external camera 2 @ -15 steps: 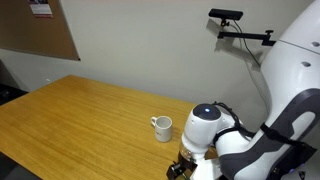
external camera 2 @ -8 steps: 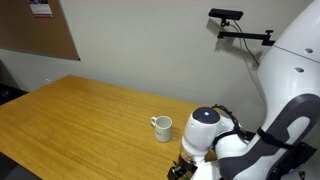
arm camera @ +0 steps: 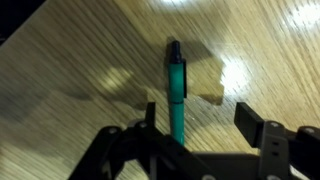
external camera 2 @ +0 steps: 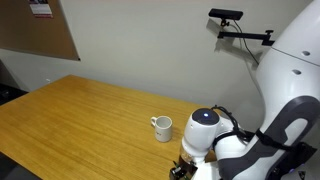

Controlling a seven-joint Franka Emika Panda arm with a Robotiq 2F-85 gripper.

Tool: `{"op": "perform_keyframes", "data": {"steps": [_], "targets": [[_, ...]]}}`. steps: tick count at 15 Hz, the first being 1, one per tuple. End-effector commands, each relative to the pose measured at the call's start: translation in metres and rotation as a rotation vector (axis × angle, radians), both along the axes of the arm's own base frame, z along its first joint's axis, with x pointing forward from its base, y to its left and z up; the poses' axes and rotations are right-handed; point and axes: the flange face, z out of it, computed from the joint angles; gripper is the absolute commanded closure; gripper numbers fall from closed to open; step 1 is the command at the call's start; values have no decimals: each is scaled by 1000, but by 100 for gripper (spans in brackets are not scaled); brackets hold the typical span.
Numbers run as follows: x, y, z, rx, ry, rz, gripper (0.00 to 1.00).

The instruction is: Pick up the pen from the table and put it in the white cup.

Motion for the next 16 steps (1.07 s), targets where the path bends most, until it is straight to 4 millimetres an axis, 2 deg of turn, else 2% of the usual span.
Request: {"op": "perform_keyframes", "data": {"steps": [1,2,3,5,10,12,16], "targets": [[3,-1,-4,3,-8,1,19],[3,-1,-5,1,-6,0,21],[3,-1,-5,-1,-6,-1,44],[3,-1,-5,-2,-6,-1,54],[4,-2,-6,-7,-6,-1,94],[5,-1,-6,-8,-7,1,100],[6,4,3,-9,5,6,97]]}}
